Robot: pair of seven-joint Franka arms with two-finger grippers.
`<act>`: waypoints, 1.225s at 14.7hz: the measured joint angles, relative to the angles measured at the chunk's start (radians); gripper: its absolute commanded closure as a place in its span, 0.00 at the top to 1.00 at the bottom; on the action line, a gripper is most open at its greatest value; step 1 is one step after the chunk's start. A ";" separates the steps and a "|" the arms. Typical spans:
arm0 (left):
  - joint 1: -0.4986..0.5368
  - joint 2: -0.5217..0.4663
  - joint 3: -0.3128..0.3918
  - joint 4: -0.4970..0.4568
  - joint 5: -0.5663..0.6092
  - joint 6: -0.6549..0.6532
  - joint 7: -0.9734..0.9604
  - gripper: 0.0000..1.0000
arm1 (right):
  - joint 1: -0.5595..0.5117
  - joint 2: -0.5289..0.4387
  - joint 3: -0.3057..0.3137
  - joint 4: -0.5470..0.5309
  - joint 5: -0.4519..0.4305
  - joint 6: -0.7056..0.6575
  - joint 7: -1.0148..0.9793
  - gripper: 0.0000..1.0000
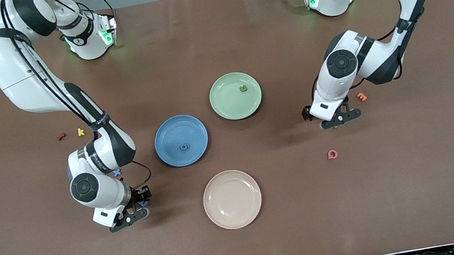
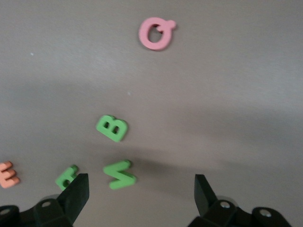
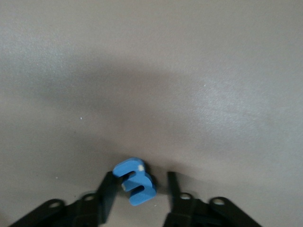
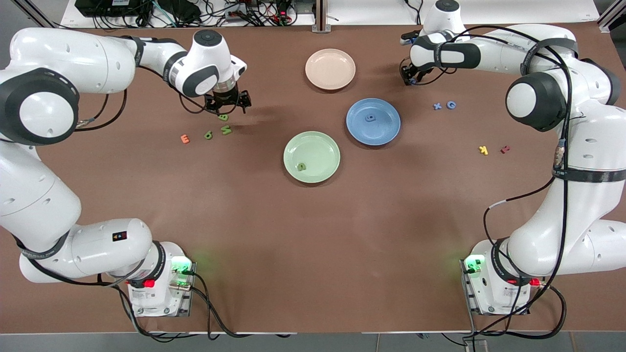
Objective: Sort letters by color into matching plates
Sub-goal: 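Grasp the blue E with the right gripper while the left gripper reaches green V, then drop the blue E on the blue plate while the left gripper grasps V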
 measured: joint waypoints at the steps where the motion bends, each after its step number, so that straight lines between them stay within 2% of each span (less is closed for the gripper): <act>1: 0.012 0.007 0.000 -0.005 0.008 0.012 0.000 0.98 | -0.001 0.000 0.000 0.002 0.000 0.000 -0.002 0.00; 5: 0.050 0.046 0.000 -0.030 0.013 0.060 0.000 0.98 | -0.001 0.000 0.002 0.004 0.002 -0.001 0.032 0.00; 8: 0.069 0.059 0.000 -0.052 0.013 0.080 -0.002 0.97 | 0.003 -0.004 0.026 0.013 0.006 -0.083 0.234 0.00; 12: 0.083 0.059 0.000 -0.075 0.014 0.095 -0.017 0.93 | 0.008 -0.032 0.152 0.024 0.014 -0.305 0.579 0.00; 15: 0.083 0.066 -0.001 -0.088 0.014 0.124 -0.051 0.90 | 0.013 -0.050 0.251 0.024 0.017 -0.396 0.797 0.00; 16: 0.083 0.068 -0.001 -0.089 0.014 0.127 -0.056 0.88 | 0.014 -0.053 0.274 0.024 0.017 -0.424 0.841 0.06; 17: 0.083 0.071 -0.001 -0.090 0.014 0.128 -0.059 0.87 | 0.015 -0.055 0.292 0.024 0.017 -0.448 0.869 0.64; 18: 0.083 0.073 -0.001 -0.092 0.014 0.128 -0.059 0.85 | 0.015 -0.056 0.303 0.024 0.017 -0.467 0.886 0.98</act>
